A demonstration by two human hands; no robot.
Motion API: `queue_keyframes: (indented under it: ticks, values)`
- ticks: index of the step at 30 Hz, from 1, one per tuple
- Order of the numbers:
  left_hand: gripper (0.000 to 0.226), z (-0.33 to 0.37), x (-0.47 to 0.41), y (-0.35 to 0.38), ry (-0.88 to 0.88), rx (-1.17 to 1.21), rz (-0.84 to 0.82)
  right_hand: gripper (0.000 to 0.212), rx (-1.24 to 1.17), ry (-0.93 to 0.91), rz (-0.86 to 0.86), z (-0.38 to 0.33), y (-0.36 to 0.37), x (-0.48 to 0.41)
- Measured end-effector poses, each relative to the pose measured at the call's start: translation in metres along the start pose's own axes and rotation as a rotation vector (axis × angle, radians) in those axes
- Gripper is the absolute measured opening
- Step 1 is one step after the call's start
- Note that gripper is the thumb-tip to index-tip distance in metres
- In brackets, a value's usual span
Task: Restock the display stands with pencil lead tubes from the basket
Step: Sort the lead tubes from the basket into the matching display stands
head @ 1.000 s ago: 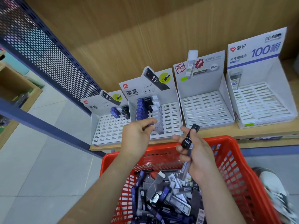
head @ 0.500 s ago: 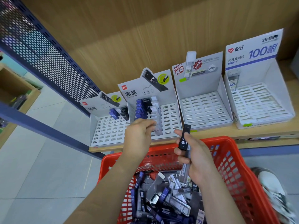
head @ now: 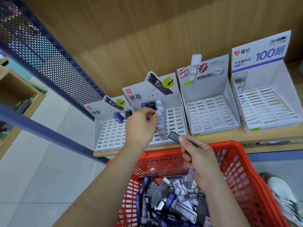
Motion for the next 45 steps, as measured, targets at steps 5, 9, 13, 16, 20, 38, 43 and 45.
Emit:
queue_keyframes:
  ticks: [5, 9, 13, 16, 20, 38, 43, 45]
  values:
    - [0.025, 0.016, -0.047, 0.021, 0.047, -0.175, 0.001, 0.012, -0.004, -0.018, 0.024, -0.008, 0.001, -0.009]
    - [0.015, 0.018, -0.067, 0.036, 0.084, -0.284, -0.031, 0.013, -0.052, -0.038, 0.022, -0.019, 0.007, -0.021]
    - [0.005, 0.011, -0.072, 0.041, 0.086, -0.3, -0.04, 0.014, -0.034, -0.059, 0.057, -0.023, 0.005, -0.027]
    - [0.009, 0.008, -0.073, 0.04, 0.053, -0.217, -0.025, 0.013, -0.054, -0.056, 0.068, -0.028, 0.002, -0.028]
    - [0.013, 0.008, -0.074, 0.044, 0.04, -0.235, -0.037, 0.007, -0.061, -0.079, 0.02, -0.043, 0.007, -0.028]
    - [0.032, -0.003, 0.03, -0.017, -0.189, 0.783, -0.421, 0.026, 0.362, -0.07, -0.458, -0.054, 0.067, -0.002]
    - [0.026, -0.027, 0.035, -0.032, -0.322, 0.824, -0.367, 0.011, 0.41, -0.06, -0.388, -0.047, 0.075, 0.004]
    - [0.019, -0.042, 0.028, -0.042, -0.353, 0.795, -0.294, 0.01, 0.417, -0.088, -0.38, -0.042, 0.081, 0.003]
Point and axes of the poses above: each hand's wrist, its own x-axis away from the middle knuckle, its own y-axis out of the palm, z = x × y, the point moved 7 cm from there along -x, towards the middle knuckle, and after that the axes turned 5 degrees about z, right-handed, at the moved point
